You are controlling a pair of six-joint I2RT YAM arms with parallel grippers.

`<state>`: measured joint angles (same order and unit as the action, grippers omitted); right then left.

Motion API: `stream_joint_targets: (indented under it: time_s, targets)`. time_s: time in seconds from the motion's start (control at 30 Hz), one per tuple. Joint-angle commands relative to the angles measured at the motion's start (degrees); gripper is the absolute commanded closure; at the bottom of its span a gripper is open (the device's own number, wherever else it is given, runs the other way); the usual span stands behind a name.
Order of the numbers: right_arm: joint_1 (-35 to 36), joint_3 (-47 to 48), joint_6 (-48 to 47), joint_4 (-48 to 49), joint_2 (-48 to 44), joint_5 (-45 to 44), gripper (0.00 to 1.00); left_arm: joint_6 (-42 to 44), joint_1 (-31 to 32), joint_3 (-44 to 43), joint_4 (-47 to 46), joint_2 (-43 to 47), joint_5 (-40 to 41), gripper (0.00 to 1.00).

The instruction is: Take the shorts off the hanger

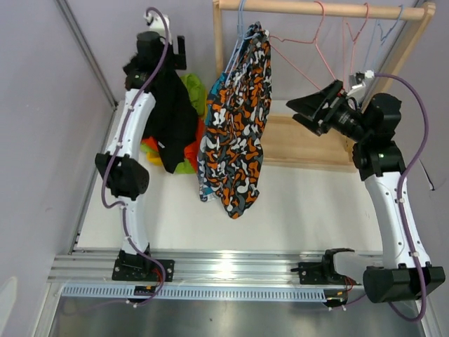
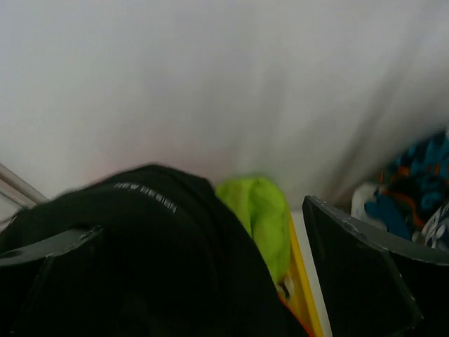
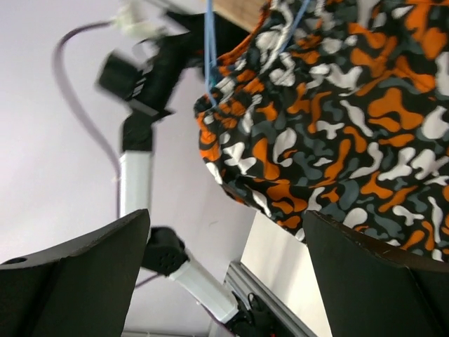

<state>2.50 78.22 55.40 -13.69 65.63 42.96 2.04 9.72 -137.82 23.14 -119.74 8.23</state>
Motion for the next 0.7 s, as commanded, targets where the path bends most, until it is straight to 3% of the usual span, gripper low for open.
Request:
stream_joint_targets:
  time_s: [0.0,0.1,0.17,0.33,0.53,0.67]
  targets:
    - [6.01,3.77,-2.13,4.99,1.69,-0.76,0.01,-5.99,0.48,1.49,3.49,1.68,-3.13,0.01]
    - [11.45,11.06,-3.54,5.34,8.01,-3.49,0.01,-4.95,2.67,20.84,-2.98,11.25,-0.67,0.01]
    - [12.87,16.60,-3.45,7.09,13.53,-5.08,0.01,-4.59,4.60,33.14,-8.44,22.24,-0.23,0.01]
    - [14.99,28.90,-4.33,6.85,25.23,-8.06,0.02,-4.68,8.03,47.53,-9.78,39.03,0.91,0.00]
    - [15.60,38.93,-0.20,10.09,37.37,-8.33,0.20,-9.16,11.19,71.33,-12.93,58.99,-0.50,0.01]
    - [17.18,45.61,-1.08,8.16,42.56,-10.09,0.27,-11.70,13.22,79.01,-12.77,67.17,-0.14,0.01]
